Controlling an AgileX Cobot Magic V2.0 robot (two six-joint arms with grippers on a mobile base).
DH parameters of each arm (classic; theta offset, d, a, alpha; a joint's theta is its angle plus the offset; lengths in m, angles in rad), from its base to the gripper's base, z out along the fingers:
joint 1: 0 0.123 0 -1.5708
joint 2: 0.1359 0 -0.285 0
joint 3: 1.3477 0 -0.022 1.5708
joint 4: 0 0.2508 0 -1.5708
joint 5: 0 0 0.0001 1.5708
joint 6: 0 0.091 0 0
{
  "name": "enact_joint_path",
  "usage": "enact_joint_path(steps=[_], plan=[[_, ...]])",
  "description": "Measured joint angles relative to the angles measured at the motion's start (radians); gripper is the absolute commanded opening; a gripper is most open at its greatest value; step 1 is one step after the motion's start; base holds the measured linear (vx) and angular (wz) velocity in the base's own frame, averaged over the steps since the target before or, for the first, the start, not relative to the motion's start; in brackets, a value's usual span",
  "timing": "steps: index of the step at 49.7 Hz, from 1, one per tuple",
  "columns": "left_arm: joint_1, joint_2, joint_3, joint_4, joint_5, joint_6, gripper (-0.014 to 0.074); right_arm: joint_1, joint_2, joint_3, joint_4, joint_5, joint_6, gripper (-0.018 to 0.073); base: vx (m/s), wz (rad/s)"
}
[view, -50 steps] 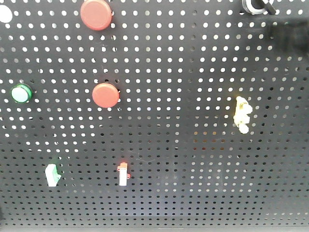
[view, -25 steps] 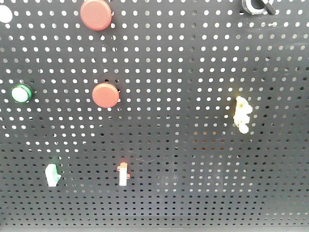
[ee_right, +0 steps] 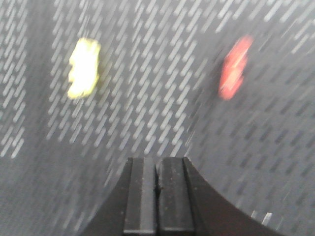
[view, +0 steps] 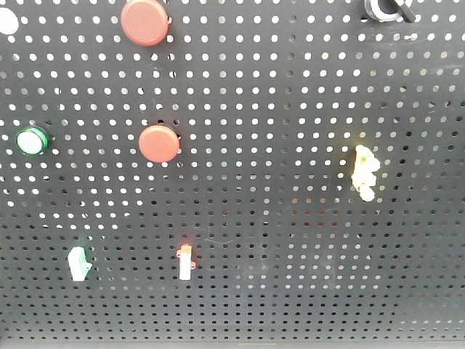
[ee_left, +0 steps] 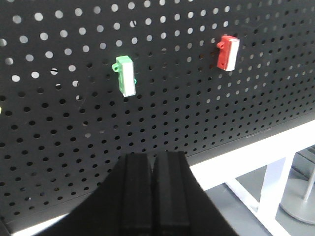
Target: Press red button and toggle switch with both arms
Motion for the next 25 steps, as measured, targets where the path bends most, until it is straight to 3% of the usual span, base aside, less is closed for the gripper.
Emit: enact_joint_path(steps=[25], plan=[[0.000, 0.001, 0.000, -0.002, 0.057, 0.000, 0.0002, 0.000, 0.011, 0.000, 0.000, -0.006, 0.000, -0.0003, 0.00, 0.00]])
